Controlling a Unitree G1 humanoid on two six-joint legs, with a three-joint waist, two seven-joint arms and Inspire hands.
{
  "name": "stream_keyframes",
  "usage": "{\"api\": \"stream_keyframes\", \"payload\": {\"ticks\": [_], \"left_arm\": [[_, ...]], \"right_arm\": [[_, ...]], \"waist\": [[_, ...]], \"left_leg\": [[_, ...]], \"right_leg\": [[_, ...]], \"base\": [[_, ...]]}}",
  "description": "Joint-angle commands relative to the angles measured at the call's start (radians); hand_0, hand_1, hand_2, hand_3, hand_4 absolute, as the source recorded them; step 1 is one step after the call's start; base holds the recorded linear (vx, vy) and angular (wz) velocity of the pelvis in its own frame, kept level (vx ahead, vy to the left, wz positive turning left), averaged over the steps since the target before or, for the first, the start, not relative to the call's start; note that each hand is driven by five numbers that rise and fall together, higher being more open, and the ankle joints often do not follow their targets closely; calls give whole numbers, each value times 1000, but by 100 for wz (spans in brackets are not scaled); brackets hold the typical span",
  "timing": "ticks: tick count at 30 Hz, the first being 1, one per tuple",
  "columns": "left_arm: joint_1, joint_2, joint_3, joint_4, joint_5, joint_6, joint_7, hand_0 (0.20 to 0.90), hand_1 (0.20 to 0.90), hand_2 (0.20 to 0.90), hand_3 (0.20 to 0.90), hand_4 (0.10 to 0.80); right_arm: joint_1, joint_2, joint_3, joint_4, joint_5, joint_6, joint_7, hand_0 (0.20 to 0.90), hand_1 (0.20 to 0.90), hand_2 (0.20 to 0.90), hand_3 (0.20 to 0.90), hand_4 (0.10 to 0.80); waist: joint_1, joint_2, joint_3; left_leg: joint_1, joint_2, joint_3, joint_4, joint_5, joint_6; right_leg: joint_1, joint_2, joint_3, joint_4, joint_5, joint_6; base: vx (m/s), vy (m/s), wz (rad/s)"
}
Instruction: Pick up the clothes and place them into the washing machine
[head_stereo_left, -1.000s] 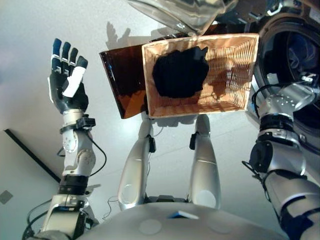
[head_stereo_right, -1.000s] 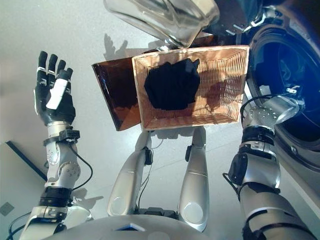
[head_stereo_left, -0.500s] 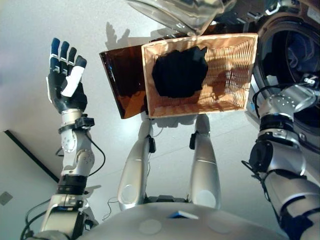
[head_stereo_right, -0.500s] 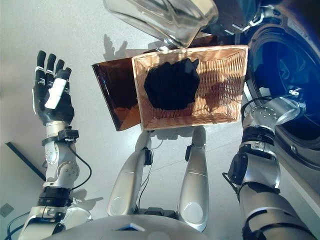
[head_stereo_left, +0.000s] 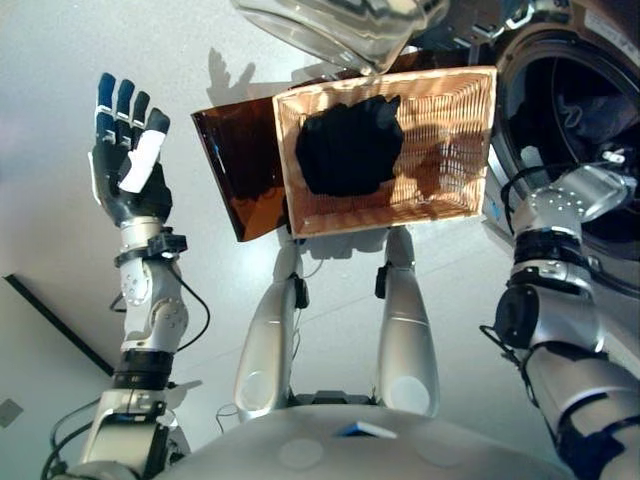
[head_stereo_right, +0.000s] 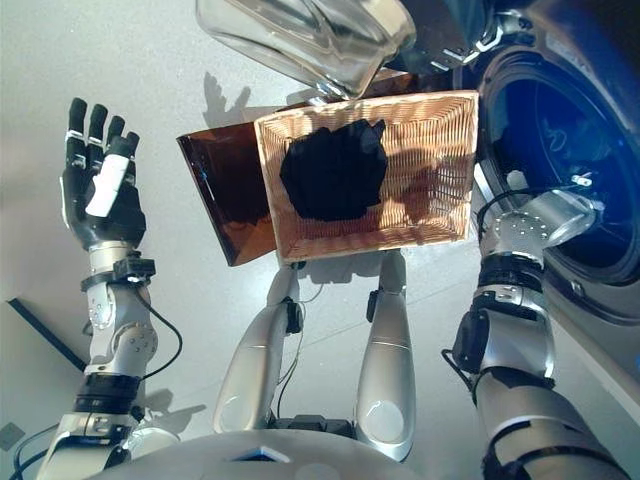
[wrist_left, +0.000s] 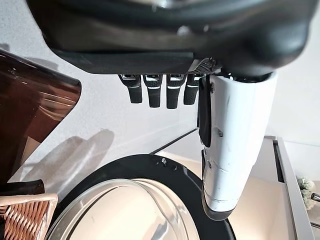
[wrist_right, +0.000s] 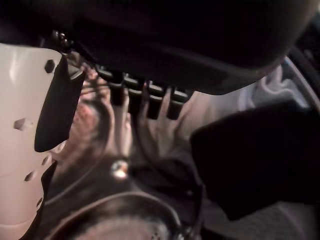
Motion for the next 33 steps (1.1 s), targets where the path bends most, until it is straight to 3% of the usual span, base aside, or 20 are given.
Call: {"api": "stream_keyframes", "payload": {"ticks": [1,12,13,23,25,33], "left_arm": [[64,47,75,-72,12,-115,4,900,900,900,900,800],[84,35,81,-80,1,-110,0,900,900,900,900,800],[83,33,75,-74,-1,-109,-7,900,900,900,900,800],[83,19,67,-79,13,-128,-26,900,900,900,900,800],[84,19,65,-69,25,-128,-27,900,900,900,900,800],[55,10,51,-36,55,-129,-17,900,900,900,900,800]], "right_arm": [[89,-31,40,5,-58,-98,16,900,900,900,900,800],[151,43,99,-3,-107,-48,1,900,900,900,900,800],[181,39,153,20,-177,4,-10,900,900,900,900,800],[289,21,321,-9,-512,132,-62,900,900,900,900,800],[310,-6,391,13,-710,194,-118,900,900,900,900,800],[334,-26,590,-31,-1018,294,-129,900,900,900,900,800]], "waist": [[29,-4,-146],[25,-14,-145],[27,-19,-146],[18,-42,-149],[22,-45,-153],[25,-68,-154]], "left_leg": [[51,32,-8,-9,-95,-104],[66,30,-8,-9,-96,-103],[79,35,-5,-9,-105,-104],[108,35,-12,-9,-92,-105],[122,35,-15,-9,-96,-105],[169,28,-35,-9,-94,-106]], "right_leg": [[-28,-10,-24,-14,-51,28],[-7,-10,-26,-15,-50,25],[4,-6,-28,-14,-57,25],[44,-9,-38,-15,-52,25],[63,-8,-41,-15,-56,26],[132,-15,-57,-18,-59,30]], "base": [[0,0,0],[4,1,0],[0,0,0],[8,-1,0],[22,-8,6],[18,-5,9]]}}
